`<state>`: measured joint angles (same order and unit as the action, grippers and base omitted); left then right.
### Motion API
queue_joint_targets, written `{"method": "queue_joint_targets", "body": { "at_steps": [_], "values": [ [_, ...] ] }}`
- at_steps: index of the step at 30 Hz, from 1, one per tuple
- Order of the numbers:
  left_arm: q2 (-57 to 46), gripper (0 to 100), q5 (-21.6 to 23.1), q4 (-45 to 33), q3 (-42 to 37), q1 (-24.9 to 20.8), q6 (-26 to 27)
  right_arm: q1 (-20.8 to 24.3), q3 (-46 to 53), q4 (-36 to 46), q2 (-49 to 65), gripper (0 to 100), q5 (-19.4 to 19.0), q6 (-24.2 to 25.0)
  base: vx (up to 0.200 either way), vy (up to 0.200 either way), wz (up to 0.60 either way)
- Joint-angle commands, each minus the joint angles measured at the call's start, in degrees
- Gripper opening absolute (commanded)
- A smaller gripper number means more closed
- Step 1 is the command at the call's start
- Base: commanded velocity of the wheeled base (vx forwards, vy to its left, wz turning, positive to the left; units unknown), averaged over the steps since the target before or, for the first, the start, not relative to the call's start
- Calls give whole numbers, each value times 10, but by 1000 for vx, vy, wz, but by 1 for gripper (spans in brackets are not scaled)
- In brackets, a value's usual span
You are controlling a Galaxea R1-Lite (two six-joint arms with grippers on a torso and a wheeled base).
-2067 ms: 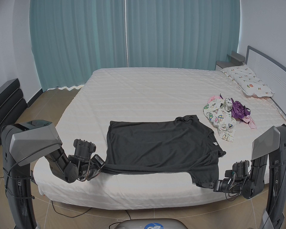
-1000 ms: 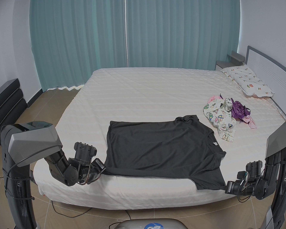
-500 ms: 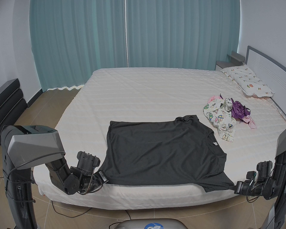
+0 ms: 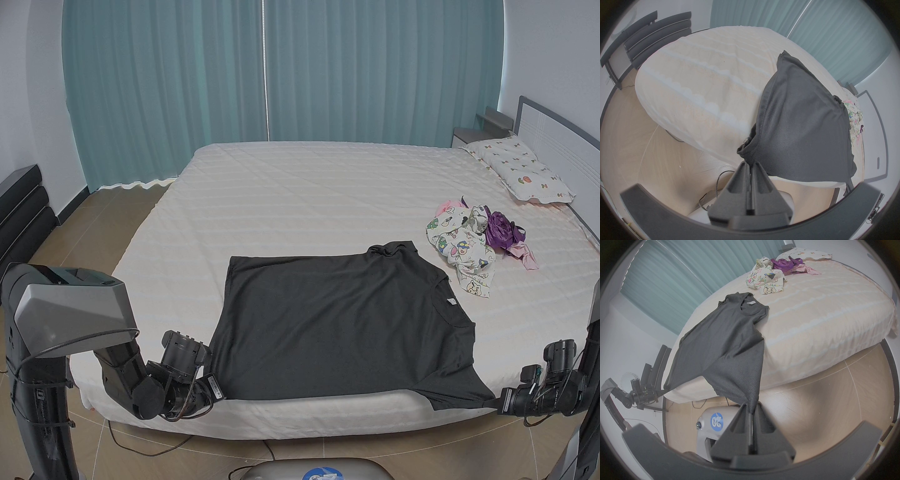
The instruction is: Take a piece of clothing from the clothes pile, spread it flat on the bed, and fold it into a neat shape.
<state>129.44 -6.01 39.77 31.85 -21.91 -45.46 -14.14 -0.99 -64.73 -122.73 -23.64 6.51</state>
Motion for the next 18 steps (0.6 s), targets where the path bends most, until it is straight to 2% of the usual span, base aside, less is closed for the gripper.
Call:
{"method": "queue_joint_targets", "body": {
  "at_steps": [1,4,7,10,14,18],
  "values": [
    [-2,0,-1,-2,-13,-8,5,-7,10,7,22,0,0,-5,0,0,0],
    [-7,0,-1,-4,-27,-12,12,-22,10,19,23,0,1,-19,0,0,0],
    [-12,0,-1,-8,-34,-16,15,-50,10,43,24,0,1,-52,0,0,0],
    [-16,0,-1,-36,-33,-21,16,-63,10,58,31,0,0,-68,0,0,0],
    [-31,0,-1,-75,-26,-23,15,-65,10,76,43,0,0,-69,0,0,0],
    [-40,0,0,-80,-26,-28,15,-60,10,79,64,0,-3,-69,0,0,0]
  ]
}}
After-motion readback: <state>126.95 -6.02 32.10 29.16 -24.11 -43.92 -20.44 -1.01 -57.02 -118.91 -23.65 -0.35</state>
